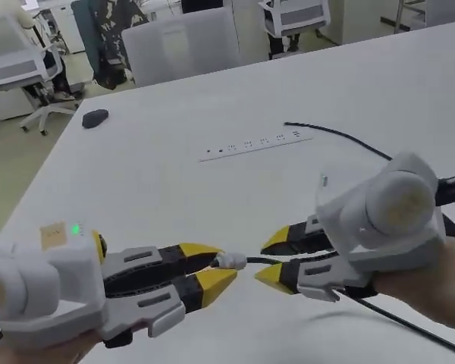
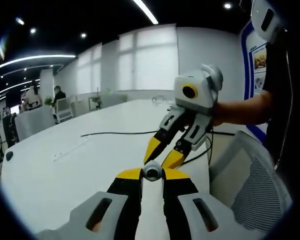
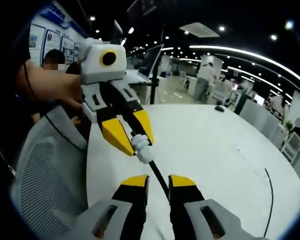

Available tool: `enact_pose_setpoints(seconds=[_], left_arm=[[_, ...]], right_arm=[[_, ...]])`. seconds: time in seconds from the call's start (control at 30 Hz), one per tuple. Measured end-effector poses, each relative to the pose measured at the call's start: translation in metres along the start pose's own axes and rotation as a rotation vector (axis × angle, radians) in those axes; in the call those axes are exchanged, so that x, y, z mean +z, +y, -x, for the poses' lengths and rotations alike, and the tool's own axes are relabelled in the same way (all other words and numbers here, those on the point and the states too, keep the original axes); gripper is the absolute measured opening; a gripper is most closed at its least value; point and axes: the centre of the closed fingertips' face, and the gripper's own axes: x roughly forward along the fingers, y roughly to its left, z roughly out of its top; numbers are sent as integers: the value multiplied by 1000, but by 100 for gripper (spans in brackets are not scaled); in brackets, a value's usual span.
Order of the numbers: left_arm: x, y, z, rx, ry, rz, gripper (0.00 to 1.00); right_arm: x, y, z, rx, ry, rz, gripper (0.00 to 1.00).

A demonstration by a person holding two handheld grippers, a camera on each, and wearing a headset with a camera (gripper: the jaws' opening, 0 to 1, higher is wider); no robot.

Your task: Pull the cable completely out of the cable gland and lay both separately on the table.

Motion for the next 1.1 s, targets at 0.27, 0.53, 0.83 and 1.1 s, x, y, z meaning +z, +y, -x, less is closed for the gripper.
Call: enact_pose_setpoints(seconds=[0.27,0.53,0.83,1.1], left_arm=[[-8,12,14,34,-9,9,14],[-17,48,54,120,-54,16,14],[-46,112,101,292,-99,72,14],[-92,163,141,543,-73,103,14]], right_arm=[[5,0,-16,30,57,144,0],[12,-16,-44,41,130,207,0],[73,-66,-108,9,21,77,0],[100,-69,-193,47,-134,-184,0]])
